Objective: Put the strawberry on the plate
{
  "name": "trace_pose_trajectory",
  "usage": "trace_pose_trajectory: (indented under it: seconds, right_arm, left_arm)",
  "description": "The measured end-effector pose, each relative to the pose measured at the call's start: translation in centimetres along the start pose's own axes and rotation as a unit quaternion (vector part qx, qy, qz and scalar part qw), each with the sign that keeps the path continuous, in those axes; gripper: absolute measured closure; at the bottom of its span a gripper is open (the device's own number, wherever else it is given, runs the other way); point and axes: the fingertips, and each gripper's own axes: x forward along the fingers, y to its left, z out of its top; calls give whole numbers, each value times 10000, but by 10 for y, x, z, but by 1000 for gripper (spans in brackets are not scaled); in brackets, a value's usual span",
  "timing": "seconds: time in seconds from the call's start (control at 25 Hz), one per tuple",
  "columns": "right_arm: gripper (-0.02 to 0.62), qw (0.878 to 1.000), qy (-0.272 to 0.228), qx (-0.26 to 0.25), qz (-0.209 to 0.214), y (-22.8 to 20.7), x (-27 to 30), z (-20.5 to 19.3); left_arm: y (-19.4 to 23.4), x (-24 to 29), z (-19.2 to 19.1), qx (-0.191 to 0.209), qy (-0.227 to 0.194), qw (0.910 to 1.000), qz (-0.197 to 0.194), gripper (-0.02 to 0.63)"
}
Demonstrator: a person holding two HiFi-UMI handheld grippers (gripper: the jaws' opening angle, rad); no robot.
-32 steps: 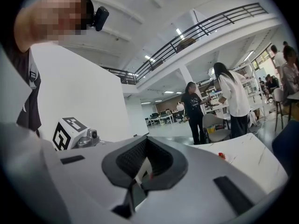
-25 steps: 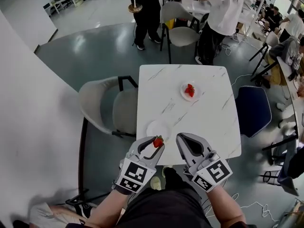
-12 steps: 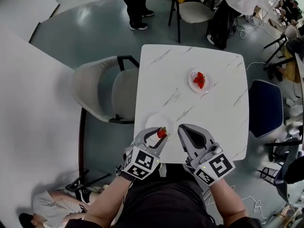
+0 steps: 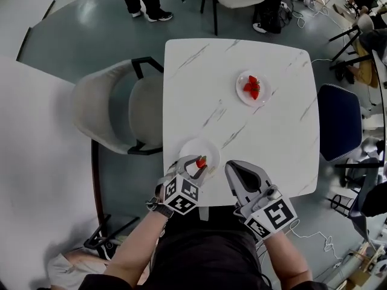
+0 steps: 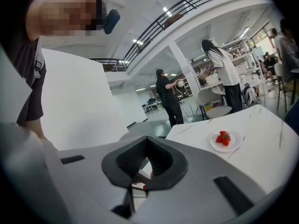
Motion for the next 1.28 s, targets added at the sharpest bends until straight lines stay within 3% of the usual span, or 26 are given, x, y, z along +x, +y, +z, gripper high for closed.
trace_pose_trajectory:
  seconds: [0.52, 0.8, 1.04, 1.28]
  right_arm:
    - [591, 9998, -47, 100, -162, -8, 9, -14]
    - [591, 9998, -64, 82, -145, -10, 6, -10]
    - [591, 9998, 107, 177, -72, -3, 5, -14]
    - [591, 9999, 86, -18, 144, 13, 15, 16]
  left_arm:
    - [6, 40, -32, 393, 667, 9965, -306, 460]
    - [5, 44, -32, 358, 673, 9962, -432, 460]
    - [13, 11, -13, 185, 471, 9985, -206, 460]
    - [33, -43, 44, -84, -318, 9994, 60, 460]
